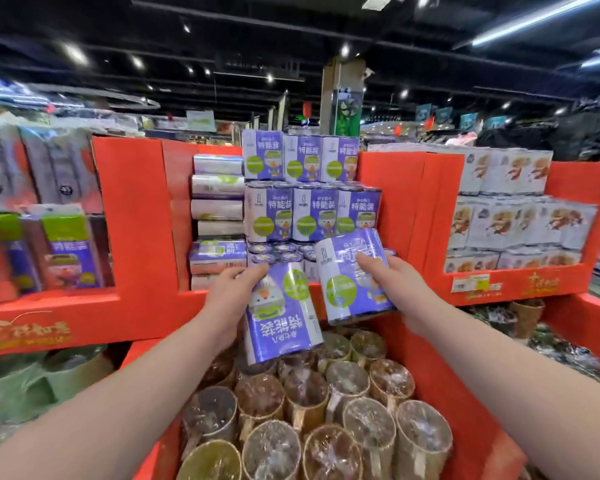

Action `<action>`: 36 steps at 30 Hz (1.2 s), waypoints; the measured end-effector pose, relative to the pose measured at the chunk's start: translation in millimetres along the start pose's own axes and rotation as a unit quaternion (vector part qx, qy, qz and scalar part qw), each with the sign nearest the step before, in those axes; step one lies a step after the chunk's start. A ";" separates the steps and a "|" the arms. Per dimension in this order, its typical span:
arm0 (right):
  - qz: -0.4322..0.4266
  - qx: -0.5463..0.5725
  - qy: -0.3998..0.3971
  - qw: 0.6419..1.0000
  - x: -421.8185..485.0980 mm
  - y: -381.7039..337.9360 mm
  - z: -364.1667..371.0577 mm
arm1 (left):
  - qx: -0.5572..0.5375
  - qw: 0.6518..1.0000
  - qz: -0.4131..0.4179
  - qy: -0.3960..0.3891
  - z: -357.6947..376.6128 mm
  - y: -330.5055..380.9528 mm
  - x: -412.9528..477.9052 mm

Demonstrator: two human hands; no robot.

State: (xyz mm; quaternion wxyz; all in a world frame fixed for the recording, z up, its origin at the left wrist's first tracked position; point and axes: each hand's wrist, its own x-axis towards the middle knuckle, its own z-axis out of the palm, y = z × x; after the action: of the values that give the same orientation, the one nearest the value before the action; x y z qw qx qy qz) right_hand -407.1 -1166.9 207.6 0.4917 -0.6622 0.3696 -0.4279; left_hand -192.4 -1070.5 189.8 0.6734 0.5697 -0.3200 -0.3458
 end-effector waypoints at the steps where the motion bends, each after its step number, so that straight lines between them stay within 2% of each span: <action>1: -0.013 -0.014 0.000 1.000 15.4 -3.2 5.8 | 0.001 1.000 0.012 0.015 -5.0 4.2 5.1; 5: -0.060 -0.068 -0.011 0.996 67.7 -21.5 29.6 | 0.006 0.993 0.061 0.098 -29.2 17.6 17.8; 8: -0.086 -0.056 -0.049 0.994 103.5 -29.5 50.4 | 0.004 0.986 0.081 0.144 -44.9 25.5 24.4; 17: -0.070 -0.077 -0.120 0.987 172.7 -17.2 91.3 | -0.009 0.968 0.100 0.229 -58.0 30.5 30.7; 22: -0.055 -0.114 -0.130 0.983 179.6 -14.2 91.8 | -0.009 0.966 0.105 0.237 -53.8 32.2 32.3; 25: -0.059 -0.185 -0.150 0.969 180.8 -19.6 87.6 | -0.012 0.967 0.107 0.233 -49.3 33.1 35.8; 29: -0.094 -0.237 -0.117 0.960 177.3 -20.8 86.8 | -0.013 0.971 0.102 0.215 -43.4 34.8 40.7; 36: -0.128 -0.173 -0.066 0.974 153.7 -21.9 69.1 | -0.048 0.979 0.101 0.168 -6.1 47.6 55.6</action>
State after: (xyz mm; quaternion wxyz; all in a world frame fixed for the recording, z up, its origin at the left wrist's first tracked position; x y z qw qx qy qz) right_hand -285.9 -1278.4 249.6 0.3338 -0.8057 0.3176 -0.3722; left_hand -151.7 -1108.0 238.0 0.7757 0.5514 -0.2407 -0.1906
